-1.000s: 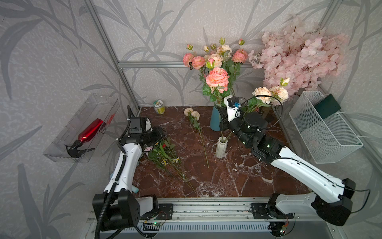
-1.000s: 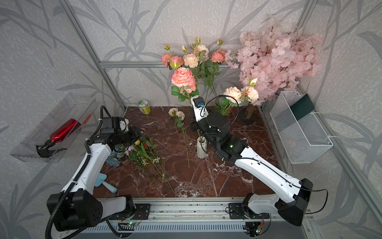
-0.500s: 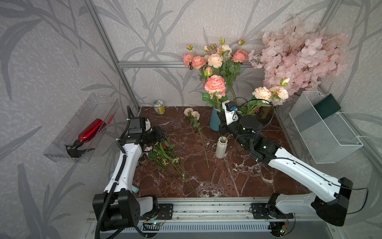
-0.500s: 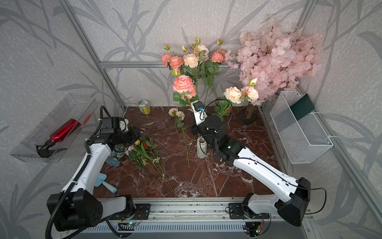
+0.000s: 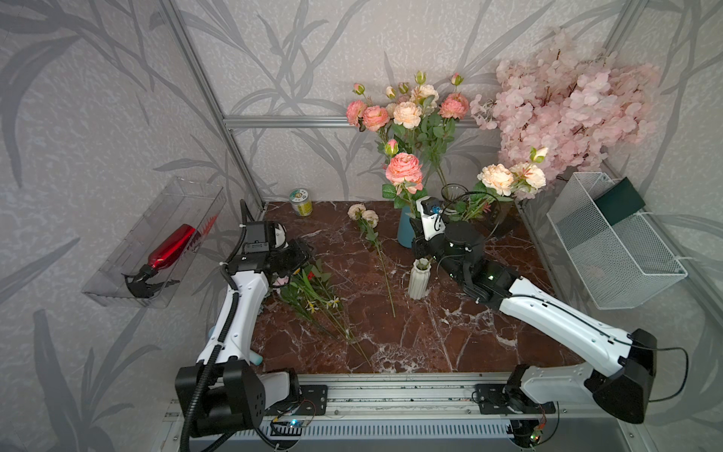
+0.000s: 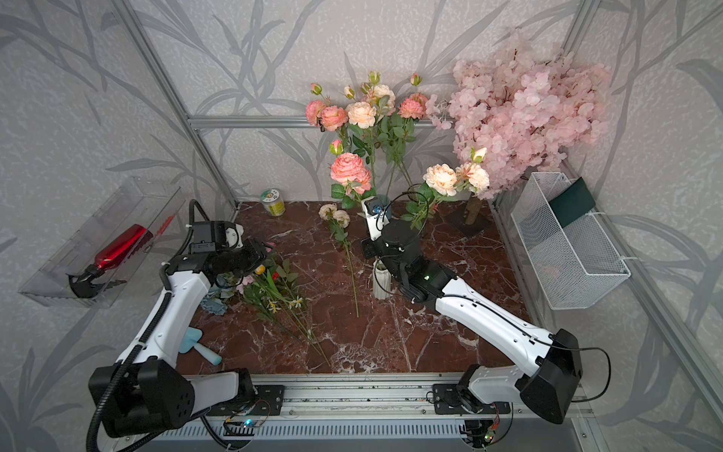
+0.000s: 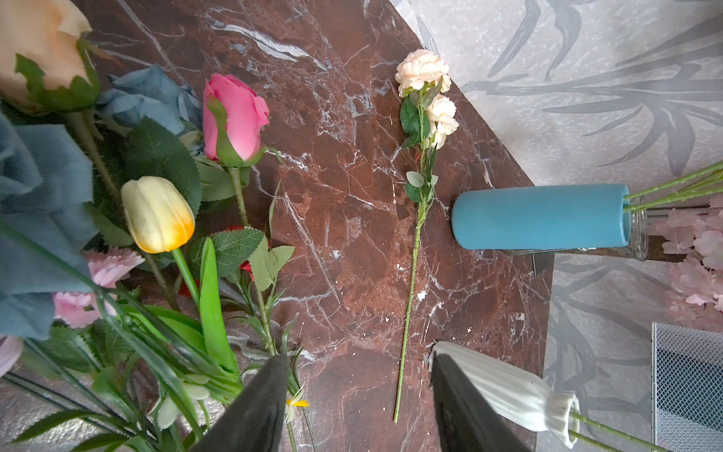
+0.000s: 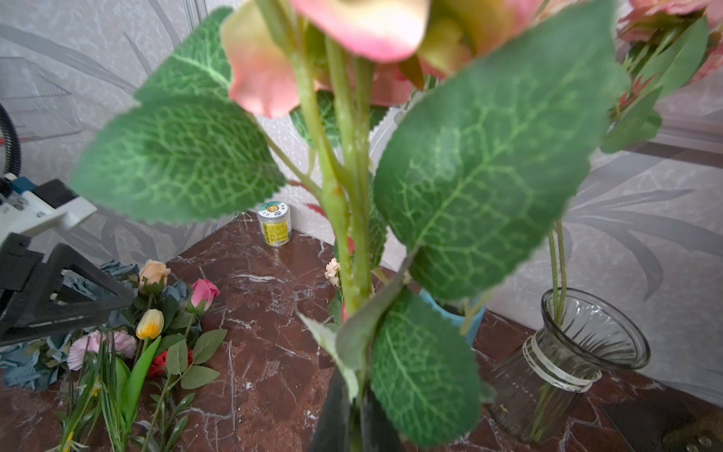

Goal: Place the pink flowers into the vase
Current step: Place the flower in the vase.

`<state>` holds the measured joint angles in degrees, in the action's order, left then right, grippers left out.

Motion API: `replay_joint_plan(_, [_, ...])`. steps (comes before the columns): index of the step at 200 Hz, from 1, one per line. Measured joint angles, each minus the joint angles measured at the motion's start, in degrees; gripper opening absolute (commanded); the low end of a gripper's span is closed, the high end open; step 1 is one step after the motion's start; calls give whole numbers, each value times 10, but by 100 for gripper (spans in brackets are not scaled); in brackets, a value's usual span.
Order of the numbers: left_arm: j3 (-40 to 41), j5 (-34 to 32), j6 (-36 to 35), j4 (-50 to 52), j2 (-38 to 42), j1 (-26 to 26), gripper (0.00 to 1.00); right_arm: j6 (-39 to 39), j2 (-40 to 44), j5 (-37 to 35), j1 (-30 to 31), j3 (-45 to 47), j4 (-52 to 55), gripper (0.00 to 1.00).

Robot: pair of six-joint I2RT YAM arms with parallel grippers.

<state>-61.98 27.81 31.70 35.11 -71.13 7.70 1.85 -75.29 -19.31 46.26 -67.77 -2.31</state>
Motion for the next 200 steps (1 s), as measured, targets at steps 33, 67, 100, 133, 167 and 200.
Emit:
replay_joint_plan(33, [0, 3, 0, 0, 0, 0, 60, 3, -12, -2, -4, 12, -4, 0])
replay_joint_plan(67, [0, 4, 1, 0, 0, 0, 60, 5, -20, -4, -8, 17, -8, 0])
replay_joint_plan(100, [4, 4, 2, 0, 0, 0, 60, 5, -32, -12, -8, 24, -11, 0])
replay_joint_plan(133, [4, 4, 2, -1, 0, 1, 60, 2, -47, -26, -8, 30, -14, 0])
replay_joint_plan(167, [4, 4, 2, 0, 1, 3, 60, -3, -51, -42, -9, 38, -14, 0])
replay_joint_plan(200, [4, 4, 2, 0, 1, 3, 60, -4, -51, -49, -9, 45, -17, 0])
